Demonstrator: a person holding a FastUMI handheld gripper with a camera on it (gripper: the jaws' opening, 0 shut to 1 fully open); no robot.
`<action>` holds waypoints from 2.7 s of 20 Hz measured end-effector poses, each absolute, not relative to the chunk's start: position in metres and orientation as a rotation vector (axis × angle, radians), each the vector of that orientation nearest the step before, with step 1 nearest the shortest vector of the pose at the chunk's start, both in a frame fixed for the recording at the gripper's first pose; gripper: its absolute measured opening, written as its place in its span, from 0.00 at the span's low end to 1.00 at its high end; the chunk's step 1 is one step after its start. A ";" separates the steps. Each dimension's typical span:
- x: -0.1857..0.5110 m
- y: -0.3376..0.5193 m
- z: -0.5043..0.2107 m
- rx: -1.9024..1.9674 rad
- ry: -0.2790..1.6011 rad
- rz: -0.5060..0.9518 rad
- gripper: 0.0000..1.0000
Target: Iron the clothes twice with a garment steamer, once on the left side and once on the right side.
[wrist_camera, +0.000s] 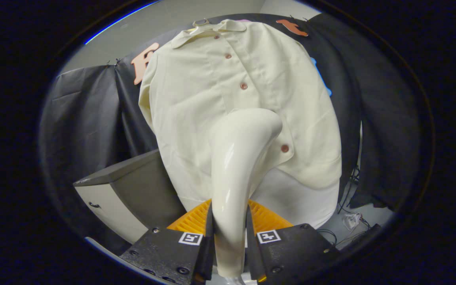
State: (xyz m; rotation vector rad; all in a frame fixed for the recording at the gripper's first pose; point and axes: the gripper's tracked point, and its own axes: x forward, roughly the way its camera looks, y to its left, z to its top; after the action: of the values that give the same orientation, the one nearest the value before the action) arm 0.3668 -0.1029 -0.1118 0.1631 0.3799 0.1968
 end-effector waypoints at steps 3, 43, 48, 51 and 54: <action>0.389 -0.128 -0.057 0.144 0.302 0.165 0.36; 0.415 -0.215 -0.157 0.483 0.402 0.033 0.35; 0.399 -0.221 -0.190 0.472 0.463 0.038 0.35; 0.388 -0.223 -0.211 0.482 0.491 0.036 0.35; 0.377 -0.224 -0.234 0.474 0.534 0.030 0.35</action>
State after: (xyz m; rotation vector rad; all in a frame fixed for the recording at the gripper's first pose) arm 0.3770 -0.2235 -0.2338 0.4737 0.5338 0.0297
